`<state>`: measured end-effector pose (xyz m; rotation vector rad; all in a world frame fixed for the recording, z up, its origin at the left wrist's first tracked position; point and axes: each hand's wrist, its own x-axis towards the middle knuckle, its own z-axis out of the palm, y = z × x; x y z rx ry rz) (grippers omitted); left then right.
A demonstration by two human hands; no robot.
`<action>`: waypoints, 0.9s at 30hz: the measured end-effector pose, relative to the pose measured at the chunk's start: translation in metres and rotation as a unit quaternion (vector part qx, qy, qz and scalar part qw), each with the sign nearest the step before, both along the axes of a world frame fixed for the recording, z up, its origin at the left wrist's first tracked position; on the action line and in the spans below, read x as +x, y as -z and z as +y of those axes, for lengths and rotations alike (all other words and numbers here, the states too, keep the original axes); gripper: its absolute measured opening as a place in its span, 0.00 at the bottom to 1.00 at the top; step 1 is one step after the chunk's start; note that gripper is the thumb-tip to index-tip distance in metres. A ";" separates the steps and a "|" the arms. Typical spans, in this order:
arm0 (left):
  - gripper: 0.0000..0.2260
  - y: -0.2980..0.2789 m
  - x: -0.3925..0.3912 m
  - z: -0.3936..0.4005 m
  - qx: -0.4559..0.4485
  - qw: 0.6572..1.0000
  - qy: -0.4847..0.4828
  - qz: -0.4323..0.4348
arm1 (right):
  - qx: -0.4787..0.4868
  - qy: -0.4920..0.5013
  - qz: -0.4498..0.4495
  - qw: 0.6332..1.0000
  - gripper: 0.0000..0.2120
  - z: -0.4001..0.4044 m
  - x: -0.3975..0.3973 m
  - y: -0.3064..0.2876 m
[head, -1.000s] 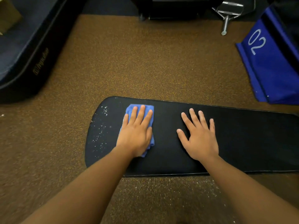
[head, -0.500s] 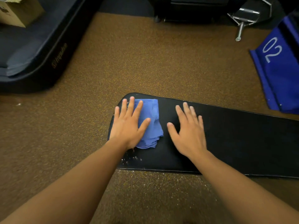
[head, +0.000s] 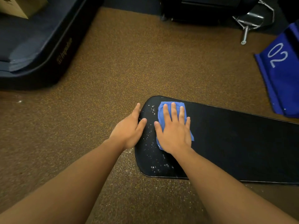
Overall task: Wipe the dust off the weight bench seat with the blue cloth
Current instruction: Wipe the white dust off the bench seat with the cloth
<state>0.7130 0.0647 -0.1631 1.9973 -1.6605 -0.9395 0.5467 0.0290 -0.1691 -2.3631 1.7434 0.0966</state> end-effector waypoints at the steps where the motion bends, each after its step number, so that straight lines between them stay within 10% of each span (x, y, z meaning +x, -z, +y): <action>1: 0.28 0.000 0.004 -0.001 0.000 1.000 0.010 0.013 | -0.004 0.006 0.003 1.000 0.32 -0.004 0.003 0.001; 12: 0.29 0.006 0.009 -0.021 -0.044 0.960 0.094 -0.259 | -0.033 -0.065 0.007 0.997 0.30 0.000 0.006 0.001; 19: 0.28 -0.001 0.012 -0.017 -0.038 0.956 0.087 -0.277 | -0.010 0.025 0.017 0.999 0.31 -0.030 0.033 0.004; 27: 0.27 0.005 0.029 -0.005 -0.043 0.959 0.062 -0.272 | -0.001 -0.135 0.000 0.991 0.30 0.026 -0.011 0.000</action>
